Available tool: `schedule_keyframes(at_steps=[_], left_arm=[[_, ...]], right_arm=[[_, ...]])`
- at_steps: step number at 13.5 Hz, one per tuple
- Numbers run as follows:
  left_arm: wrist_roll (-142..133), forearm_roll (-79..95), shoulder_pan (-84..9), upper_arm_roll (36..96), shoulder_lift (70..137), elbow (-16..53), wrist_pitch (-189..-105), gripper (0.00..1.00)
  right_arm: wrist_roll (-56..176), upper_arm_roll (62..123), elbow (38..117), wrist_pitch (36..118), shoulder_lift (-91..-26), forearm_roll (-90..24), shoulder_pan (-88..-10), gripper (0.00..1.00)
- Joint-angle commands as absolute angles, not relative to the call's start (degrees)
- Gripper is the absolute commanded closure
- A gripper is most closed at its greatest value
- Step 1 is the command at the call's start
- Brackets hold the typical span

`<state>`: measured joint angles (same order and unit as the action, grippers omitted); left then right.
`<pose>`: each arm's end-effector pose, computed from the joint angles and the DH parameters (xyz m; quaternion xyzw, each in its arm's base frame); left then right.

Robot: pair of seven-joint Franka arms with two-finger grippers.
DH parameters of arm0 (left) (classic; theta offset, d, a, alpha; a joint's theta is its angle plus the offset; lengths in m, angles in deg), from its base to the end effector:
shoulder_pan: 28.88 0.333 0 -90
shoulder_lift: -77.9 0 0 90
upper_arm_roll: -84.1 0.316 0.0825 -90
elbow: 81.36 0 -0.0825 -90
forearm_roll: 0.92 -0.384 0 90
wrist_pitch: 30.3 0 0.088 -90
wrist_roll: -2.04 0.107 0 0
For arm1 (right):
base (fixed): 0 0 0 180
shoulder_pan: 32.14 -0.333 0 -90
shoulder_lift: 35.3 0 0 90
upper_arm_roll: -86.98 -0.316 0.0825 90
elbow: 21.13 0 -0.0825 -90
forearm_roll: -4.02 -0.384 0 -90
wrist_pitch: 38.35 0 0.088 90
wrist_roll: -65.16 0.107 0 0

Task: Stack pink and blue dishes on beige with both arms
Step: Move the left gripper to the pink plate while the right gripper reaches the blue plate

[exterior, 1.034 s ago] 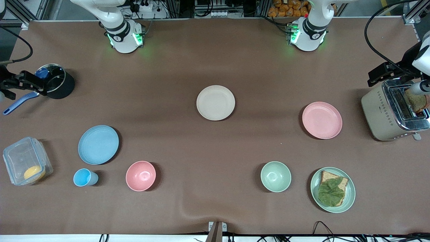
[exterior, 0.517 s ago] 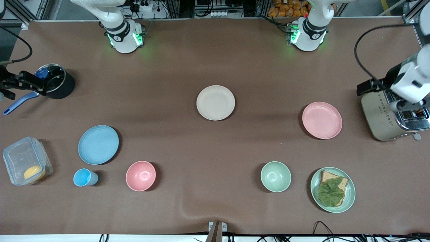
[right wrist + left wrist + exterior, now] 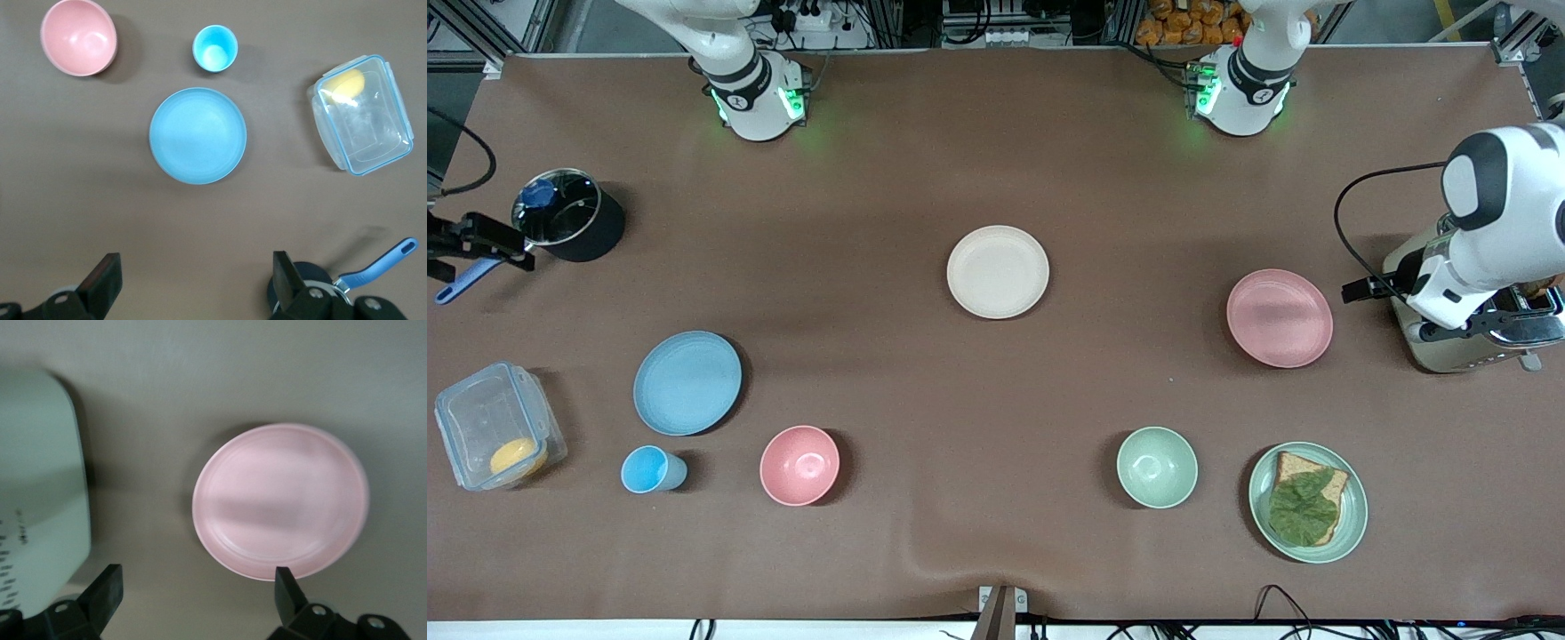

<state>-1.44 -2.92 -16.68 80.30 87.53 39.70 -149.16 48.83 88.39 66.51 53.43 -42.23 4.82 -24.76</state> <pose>0.5372 0.0815 0.3204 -0.9903 -0.0929 0.1031 0.0044 0.5850 -0.0911 0.5773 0.9975 0.0662 -0.0256 0.0030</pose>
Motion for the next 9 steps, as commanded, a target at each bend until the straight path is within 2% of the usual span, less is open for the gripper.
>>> schedule_keyframes(at_steps=[1, 3, 5, 6, 9], left_arm=[[0.2, -1.18, -14.38, 79.53, 93.17, 40.11, -151.75, 0.0], [0.11, -1.18, -13.07, 79.61, 97.3, 39.76, -154.91, 0.0], [-0.07, -0.57, -12.71, 79.61, 101.09, 39.49, -159.21, 0.0], [-0.07, -0.4, -12.79, 79.61, 101.28, 39.4, -159.41, 0.0], [0.11, -0.48, -12.88, 79.53, 103.2, 38.53, -159.93, 0.01]], right_arm=[[48.46, 87.77, 65.27, 54.2, -49.51, 4.81, -22.74, 0.0], [48.55, 87.77, 65.18, 55.59, -55.13, 4.63, -22.57, 0.0], [48.29, 87.77, 67.45, 62.77, -58.92, 4.19, -20.2, 0.0], [47.85, 87.69, 68.34, 66.81, -61.64, 3.93, -18.63, 0.0], [47.85, 87.69, 68.52, 71.76, -67.98, 3.75, -17.55, 0.0]])
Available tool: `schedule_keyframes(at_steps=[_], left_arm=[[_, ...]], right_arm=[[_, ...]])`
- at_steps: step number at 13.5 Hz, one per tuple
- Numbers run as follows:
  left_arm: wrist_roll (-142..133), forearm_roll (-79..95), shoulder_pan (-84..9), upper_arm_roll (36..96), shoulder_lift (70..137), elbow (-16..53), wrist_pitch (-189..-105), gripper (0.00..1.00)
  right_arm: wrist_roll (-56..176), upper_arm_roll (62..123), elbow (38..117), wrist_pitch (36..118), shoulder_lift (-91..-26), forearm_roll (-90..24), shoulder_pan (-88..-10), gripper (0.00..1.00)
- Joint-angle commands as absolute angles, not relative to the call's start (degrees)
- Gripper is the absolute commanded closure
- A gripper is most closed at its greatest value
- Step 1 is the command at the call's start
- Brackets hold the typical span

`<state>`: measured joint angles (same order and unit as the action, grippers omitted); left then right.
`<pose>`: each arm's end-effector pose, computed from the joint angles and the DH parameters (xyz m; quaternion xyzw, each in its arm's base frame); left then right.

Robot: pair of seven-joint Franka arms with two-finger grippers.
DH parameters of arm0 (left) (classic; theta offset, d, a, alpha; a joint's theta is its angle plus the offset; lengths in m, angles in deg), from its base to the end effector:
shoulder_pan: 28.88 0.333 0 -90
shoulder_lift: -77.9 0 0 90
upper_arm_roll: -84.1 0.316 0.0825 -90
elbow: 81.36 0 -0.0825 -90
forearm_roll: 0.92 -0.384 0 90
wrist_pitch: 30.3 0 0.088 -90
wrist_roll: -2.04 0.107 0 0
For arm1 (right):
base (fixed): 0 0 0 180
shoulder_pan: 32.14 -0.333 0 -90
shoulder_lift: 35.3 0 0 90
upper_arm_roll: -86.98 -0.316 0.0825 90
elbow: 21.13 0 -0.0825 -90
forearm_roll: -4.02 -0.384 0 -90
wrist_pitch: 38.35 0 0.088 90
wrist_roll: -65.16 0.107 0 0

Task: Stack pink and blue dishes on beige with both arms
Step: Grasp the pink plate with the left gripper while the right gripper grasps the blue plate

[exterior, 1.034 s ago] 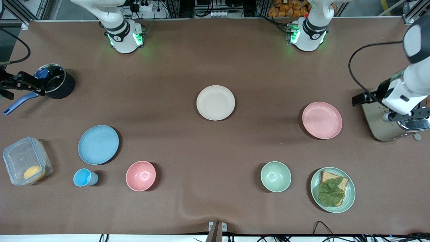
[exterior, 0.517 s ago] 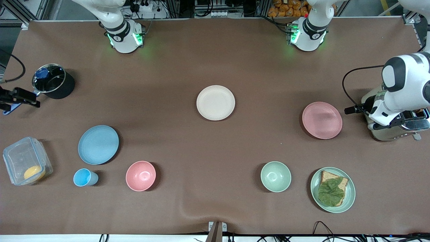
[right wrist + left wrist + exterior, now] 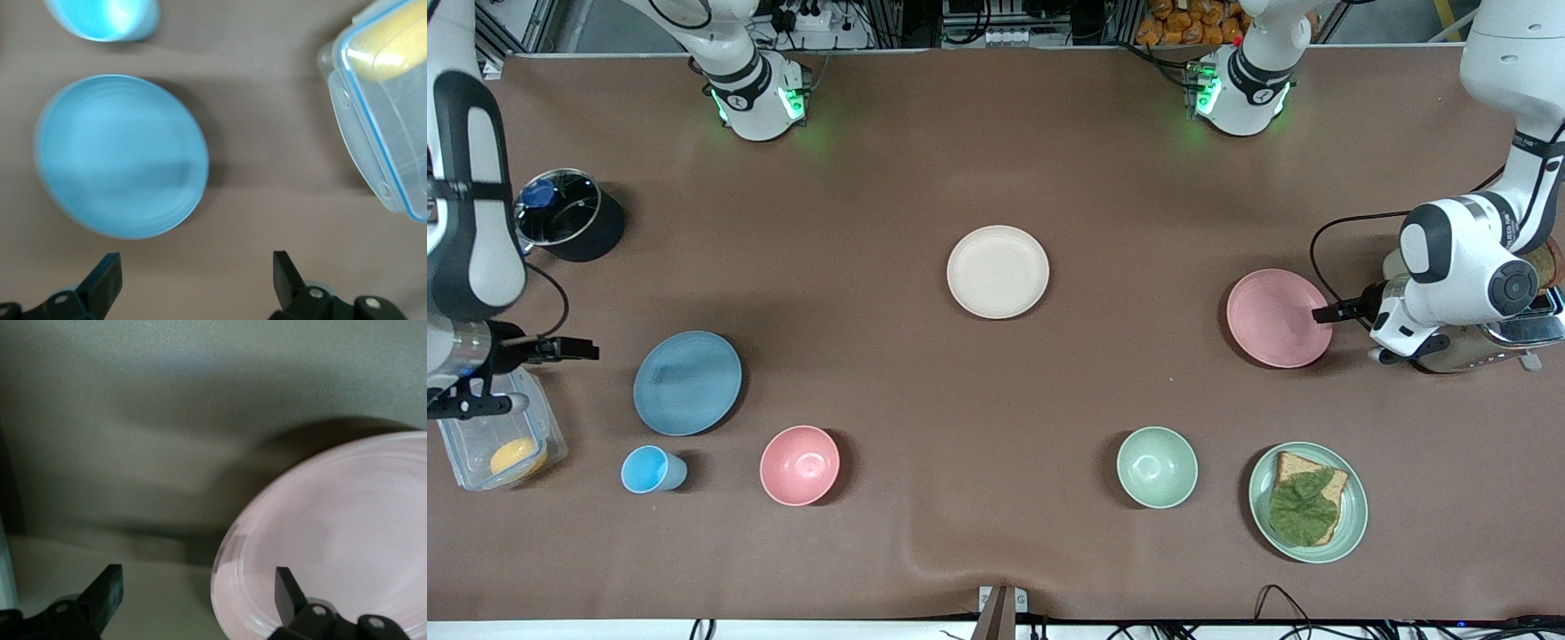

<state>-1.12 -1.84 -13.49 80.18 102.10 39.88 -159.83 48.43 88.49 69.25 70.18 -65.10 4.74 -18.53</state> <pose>0.5351 0.1083 0.1915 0.9830 0.1213 -0.1368 0.0188 0.6439 -0.1727 0.3220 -0.9946 -0.0176 0.1009 0.0159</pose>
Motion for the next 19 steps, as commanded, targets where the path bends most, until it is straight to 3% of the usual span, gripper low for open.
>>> schedule_keyframes(at_steps=[1, 4, 8, 13, 14, 15, 19], left_arm=[[0.11, -0.48, -12.88, 79.53, 104.0, 38.26, -159.93, 0.16], [0.11, -0.48, -13.06, 79.44, 103.92, 38.17, -159.93, 0.63], [1.07, -0.48, -12.79, 79.35, 103.92, 38.0, -159.93, 1.0], [10.11, 3.55, -12.79, 78.39, 103.65, 38.08, -159.58, 1.0], [11.35, 4.08, -12.97, 78.3, 103.22, 38.0, -159.41, 1.0], [11.45, 4.18, -13.23, 77.43, 102.43, 38.0, -159.15, 1.0], [11.36, 5.13, -12.88, 69.18, 100.49, 31.51, -151.61, 1.0]], right_arm=[[47.85, 87.69, 68.52, 74.73, -70.08, 3.75, -17.64, 0.0], [48.55, 87.6, 71.67, 79.4, -72.83, -2.98, -18.25, 0.0], [46.8, 87.77, 81.87, 94.52, -72.04, -2.84, -18.43, 0.0], [47.15, 87.69, 82.23, 94.45, -71.86, -2.75, -18.35, 0.04], [47.32, 87.69, 82.15, 93.93, -71.6, -2.84, -18.52, 0.6], [47.32, 87.69, 82.15, 93.05, -71.16, -2.75, -18.87, 1.0], [46.88, 87.77, 82.15, 91.11, -70.37, -2.66, -19.49, 1.0]])
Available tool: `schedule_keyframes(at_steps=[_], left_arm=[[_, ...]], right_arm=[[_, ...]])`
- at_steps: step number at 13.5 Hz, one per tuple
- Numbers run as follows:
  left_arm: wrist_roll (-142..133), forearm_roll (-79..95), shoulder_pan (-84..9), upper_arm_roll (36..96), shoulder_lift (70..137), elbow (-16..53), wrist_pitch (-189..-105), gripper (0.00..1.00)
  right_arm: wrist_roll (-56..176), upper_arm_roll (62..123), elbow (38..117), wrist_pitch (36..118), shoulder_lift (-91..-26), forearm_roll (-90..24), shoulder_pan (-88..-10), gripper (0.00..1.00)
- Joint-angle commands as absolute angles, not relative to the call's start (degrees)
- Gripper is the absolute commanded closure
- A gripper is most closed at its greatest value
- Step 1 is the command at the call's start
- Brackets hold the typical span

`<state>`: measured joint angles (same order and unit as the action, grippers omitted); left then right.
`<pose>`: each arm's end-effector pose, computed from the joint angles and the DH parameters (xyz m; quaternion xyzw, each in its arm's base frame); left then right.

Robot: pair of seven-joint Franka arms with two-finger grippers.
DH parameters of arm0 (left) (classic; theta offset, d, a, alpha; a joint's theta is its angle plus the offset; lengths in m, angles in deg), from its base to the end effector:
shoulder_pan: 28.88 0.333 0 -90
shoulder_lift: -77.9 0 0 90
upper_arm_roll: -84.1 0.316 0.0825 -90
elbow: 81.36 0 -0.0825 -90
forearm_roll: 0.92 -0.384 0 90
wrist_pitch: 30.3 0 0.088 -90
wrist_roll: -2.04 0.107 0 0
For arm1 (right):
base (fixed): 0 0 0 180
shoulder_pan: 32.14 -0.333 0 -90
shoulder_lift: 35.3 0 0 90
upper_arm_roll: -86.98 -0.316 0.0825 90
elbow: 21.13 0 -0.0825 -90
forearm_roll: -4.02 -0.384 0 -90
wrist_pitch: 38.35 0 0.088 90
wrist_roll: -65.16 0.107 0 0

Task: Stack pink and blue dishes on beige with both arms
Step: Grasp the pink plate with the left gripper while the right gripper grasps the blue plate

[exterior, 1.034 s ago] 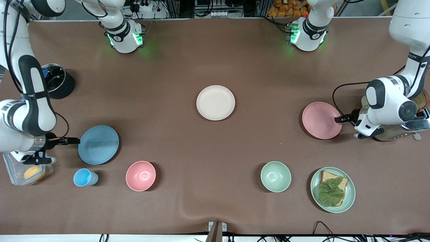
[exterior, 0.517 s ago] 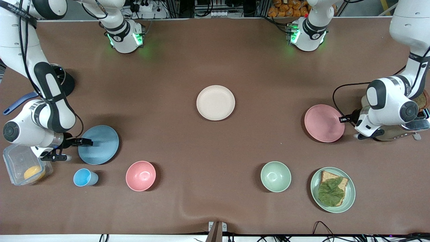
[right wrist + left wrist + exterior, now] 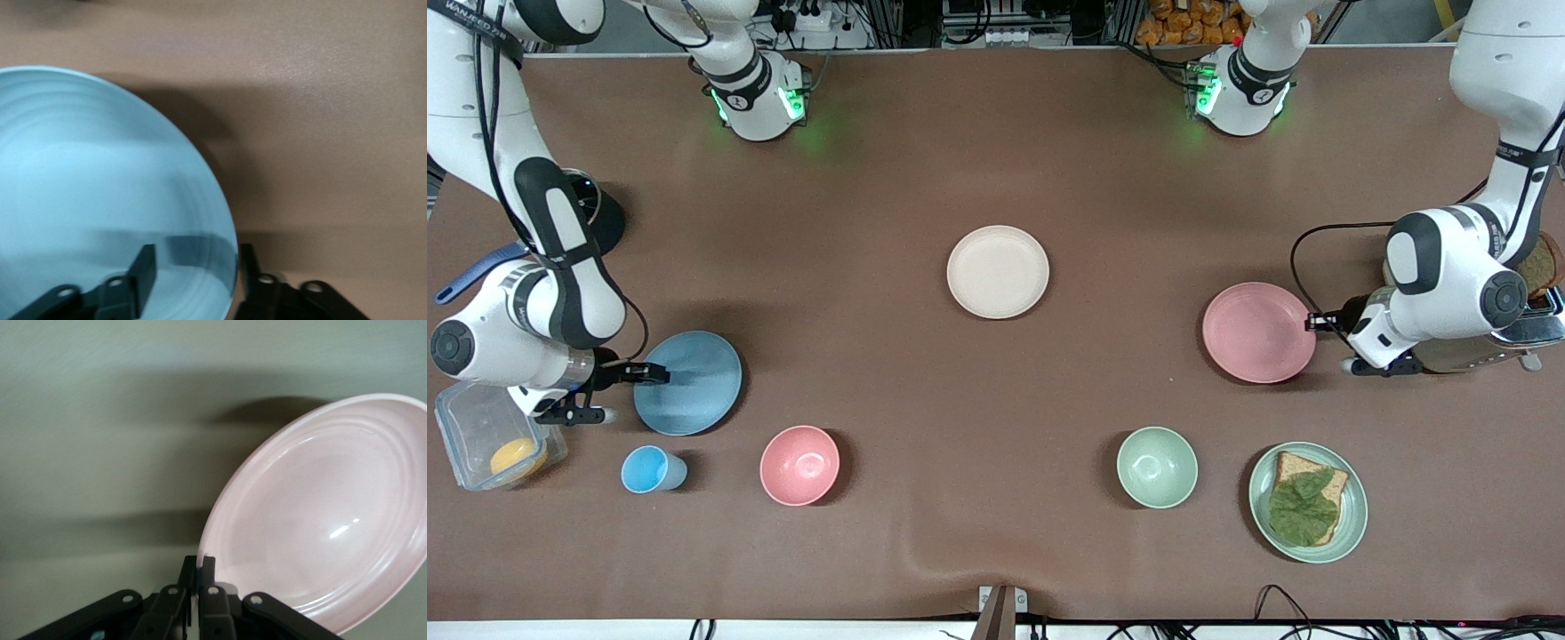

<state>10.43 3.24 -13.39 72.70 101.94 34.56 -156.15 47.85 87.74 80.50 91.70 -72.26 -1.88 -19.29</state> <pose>0.5732 0.0395 0.2267 0.9905 -0.0090 -0.1114 0.0802 0.6257 -0.1483 0.1837 -0.9967 0.0027 0.0628 0.0514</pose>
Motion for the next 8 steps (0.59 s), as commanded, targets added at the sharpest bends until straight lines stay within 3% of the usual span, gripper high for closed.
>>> schedule_keyframes(at_steps=[1, 5, 8], left_arm=[[11.27, 6.45, -12.88, 67.15, 100.49, 29.4, -149.32, 1.0], [5.32, 7.87, -15.33, 57.84, 101.36, 24.21, -146.84, 1.0], [-9.68, 7.26, -26.46, 56.67, 104.17, 20.69, -147.54, 1.0]], right_arm=[[46.8, 87.77, 82.23, 91.11, -70.28, -2.66, -19.49, 1.0], [46.18, 87.77, 82.23, 90.76, -69.93, -1.87, -19.49, 1.0], [44.96, 87.69, 81.71, 86.91, -68.0, -1.87, -18.79, 1.0]])
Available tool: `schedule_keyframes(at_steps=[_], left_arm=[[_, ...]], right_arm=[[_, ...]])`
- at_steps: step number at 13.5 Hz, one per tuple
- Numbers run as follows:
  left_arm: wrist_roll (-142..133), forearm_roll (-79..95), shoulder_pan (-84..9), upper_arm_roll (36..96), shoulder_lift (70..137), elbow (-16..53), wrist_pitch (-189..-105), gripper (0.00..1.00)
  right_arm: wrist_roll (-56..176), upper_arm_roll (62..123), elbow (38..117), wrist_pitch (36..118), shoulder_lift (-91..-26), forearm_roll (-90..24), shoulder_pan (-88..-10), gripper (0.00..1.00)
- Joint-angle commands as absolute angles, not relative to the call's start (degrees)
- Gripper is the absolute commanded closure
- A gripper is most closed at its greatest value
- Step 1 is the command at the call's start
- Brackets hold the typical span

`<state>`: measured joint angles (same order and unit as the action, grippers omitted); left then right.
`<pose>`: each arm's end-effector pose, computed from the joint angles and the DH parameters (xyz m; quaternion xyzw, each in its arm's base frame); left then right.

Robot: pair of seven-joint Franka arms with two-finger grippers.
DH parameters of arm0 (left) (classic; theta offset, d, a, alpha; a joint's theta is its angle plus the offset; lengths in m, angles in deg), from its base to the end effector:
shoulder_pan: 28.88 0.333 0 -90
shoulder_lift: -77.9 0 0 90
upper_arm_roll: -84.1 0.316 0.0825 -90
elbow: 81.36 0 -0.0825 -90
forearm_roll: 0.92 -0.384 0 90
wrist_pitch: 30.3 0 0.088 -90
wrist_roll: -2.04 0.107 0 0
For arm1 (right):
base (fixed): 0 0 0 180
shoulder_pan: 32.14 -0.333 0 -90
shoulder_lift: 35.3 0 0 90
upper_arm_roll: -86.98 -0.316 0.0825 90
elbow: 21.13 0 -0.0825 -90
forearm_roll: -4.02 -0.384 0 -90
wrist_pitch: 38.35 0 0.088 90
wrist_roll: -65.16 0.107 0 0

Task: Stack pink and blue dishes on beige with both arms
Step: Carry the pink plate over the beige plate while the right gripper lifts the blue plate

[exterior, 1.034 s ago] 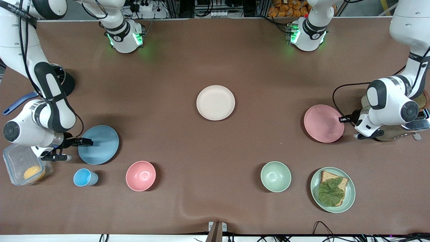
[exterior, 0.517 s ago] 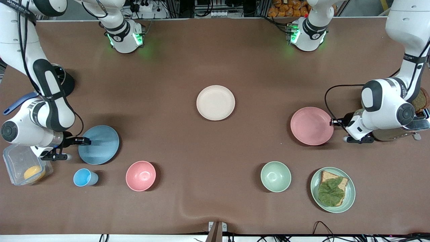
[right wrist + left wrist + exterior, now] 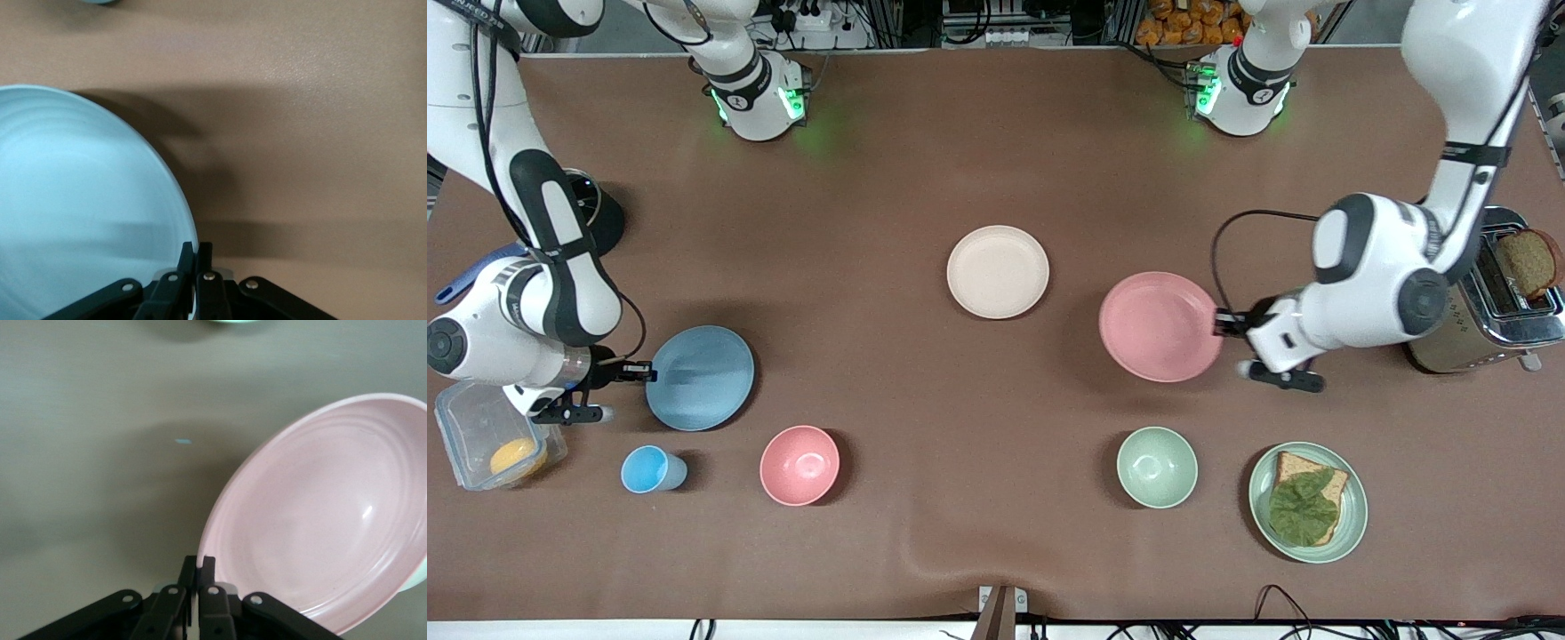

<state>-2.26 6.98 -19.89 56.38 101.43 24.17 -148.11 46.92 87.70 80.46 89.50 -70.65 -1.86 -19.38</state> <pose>0.5898 -0.1881 0.3183 0.9823 -0.0774 -0.1058 0.1337 0.6258 -0.1463 0.1993 -0.9963 -0.0077 0.0667 0.0545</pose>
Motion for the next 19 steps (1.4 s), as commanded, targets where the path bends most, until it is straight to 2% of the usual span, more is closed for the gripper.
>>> schedule_keyframes(at_steps=[1, 4, 6, 10, 12, 15, 19], left_arm=[[-14.95, 7.08, -30.16, 56.85, 105.92, 19.03, -148.15, 1.0], [-22.02, 6.02, -36.5, 56.94, 110.15, 17.16, -150.17, 1.0], [-26.24, 4.97, -38.8, 57.11, 110.94, 17.6, -150.62, 1.0], [-30.11, 3.47, -41.7, 57.11, 111.83, 18.92, -150.62, 1.0], [-32.31, 3.39, -43.11, 57.11, 111.74, 19.54, -150.62, 1.0], [-33.55, 3.3, -43.38, 57.11, 110.77, 22.26, -150.62, 1.0], [-35.48, 3.3, -45.22, 57.11, 110.6, 22.97, -150.71, 1.0]], right_arm=[[43.56, 87.6, 81.53, 85.33, -67.56, -2.22, -17.83, 1.0], [42.14, 87.16, 81.18, 77.96, -64.4, -6.5, -16.06, 1.0], [42.05, 87.16, 81.44, 73.73, -63.07, -11.08, -16.15, 1.0], [43.54, 87.16, 83.28, 68.27, -59.74, -12.24, -17.11, 1.0], [44.59, 87.16, 88.45, 69.57, -56.58, -12.42, -18.16, 1.0], [46.61, 87.25, 96.8, 76.58, -51.83, -14.44, -21.85, 1.0], [49.96, 87.25, 98.41, 78.54, -51.38, -14.44, -23.62, 1.0]])
